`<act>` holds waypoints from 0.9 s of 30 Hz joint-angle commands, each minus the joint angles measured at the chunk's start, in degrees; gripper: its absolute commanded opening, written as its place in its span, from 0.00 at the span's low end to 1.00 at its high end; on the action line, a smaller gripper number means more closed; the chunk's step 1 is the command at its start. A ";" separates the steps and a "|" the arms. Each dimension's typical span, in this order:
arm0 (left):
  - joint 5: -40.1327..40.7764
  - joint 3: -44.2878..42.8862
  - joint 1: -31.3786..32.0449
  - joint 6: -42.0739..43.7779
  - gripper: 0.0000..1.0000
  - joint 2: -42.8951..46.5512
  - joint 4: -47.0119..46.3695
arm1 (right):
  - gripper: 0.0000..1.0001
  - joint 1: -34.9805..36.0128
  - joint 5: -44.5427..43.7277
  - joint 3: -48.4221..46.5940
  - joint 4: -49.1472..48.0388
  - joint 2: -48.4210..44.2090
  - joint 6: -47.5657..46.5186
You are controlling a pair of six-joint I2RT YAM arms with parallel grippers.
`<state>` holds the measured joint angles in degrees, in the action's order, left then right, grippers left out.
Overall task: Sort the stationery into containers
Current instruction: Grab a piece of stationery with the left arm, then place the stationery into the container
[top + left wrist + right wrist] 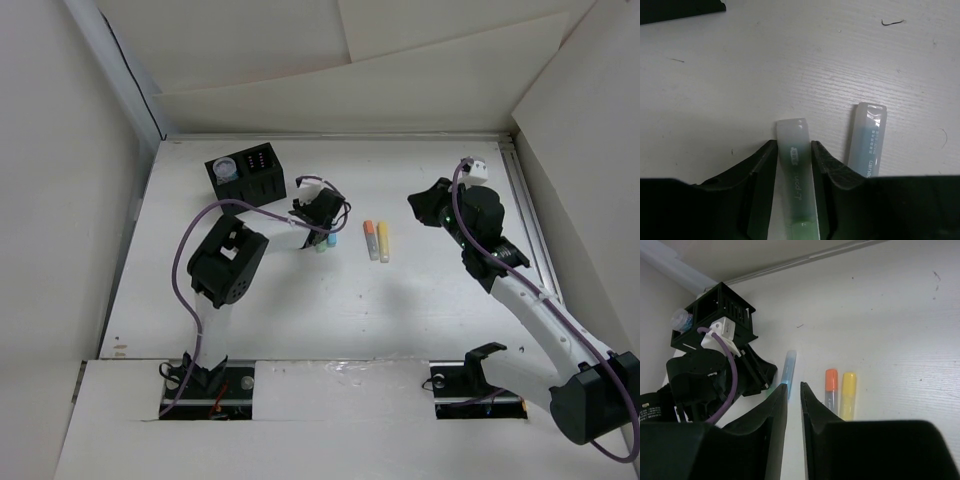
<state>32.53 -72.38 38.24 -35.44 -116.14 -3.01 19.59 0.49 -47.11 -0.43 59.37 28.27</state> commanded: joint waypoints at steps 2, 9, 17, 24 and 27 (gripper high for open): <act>2.70 -2.33 -0.01 0.55 0.24 -0.85 1.95 | 0.27 0.44 0.48 -2.37 -2.21 0.04 -0.59; 3.24 -0.14 -0.01 0.55 0.10 2.39 1.95 | 0.43 0.44 0.48 -2.37 -2.21 0.04 -0.59; 2.71 2.95 -0.01 1.69 0.04 13.12 0.72 | 0.43 0.44 0.48 -2.90 -2.21 0.04 -0.59; 2.71 -1.62 -0.01 3.35 0.04 17.78 1.34 | 0.43 0.44 0.48 -2.90 -2.21 0.04 -0.59; 3.07 -5.40 -2.19 4.06 0.06 19.10 1.86 | 0.43 0.44 1.00 -2.90 -2.21 0.04 -0.59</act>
<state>34.52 -73.91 37.76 -32.97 -100.73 -0.95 19.59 0.56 -47.20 -0.43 59.37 28.05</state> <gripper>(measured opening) 0.230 0.426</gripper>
